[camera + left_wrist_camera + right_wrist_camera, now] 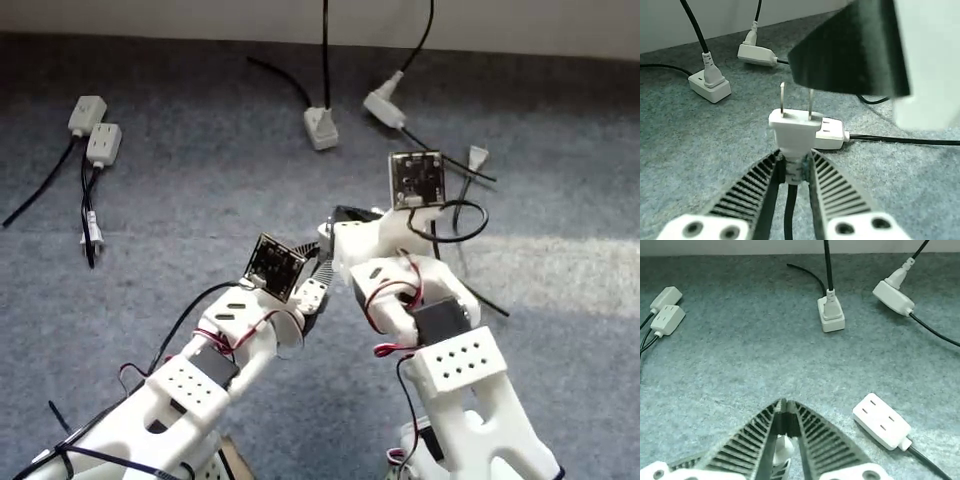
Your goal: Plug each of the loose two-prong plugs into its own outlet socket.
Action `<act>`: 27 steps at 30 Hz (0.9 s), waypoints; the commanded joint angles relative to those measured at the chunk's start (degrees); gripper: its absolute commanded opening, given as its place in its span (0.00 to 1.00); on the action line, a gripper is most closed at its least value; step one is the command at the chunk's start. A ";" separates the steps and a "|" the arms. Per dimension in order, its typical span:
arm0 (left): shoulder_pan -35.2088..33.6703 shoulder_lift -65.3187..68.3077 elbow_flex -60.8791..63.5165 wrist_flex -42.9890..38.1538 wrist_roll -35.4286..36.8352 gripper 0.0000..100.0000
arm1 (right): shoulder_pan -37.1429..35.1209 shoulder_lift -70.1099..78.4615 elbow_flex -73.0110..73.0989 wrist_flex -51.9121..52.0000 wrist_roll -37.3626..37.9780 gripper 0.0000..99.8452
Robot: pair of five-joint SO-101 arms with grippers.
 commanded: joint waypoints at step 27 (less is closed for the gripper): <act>1.80 17.63 -5.85 -9.58 -0.62 0.01 | -5.05 -7.78 4.18 2.15 1.93 0.01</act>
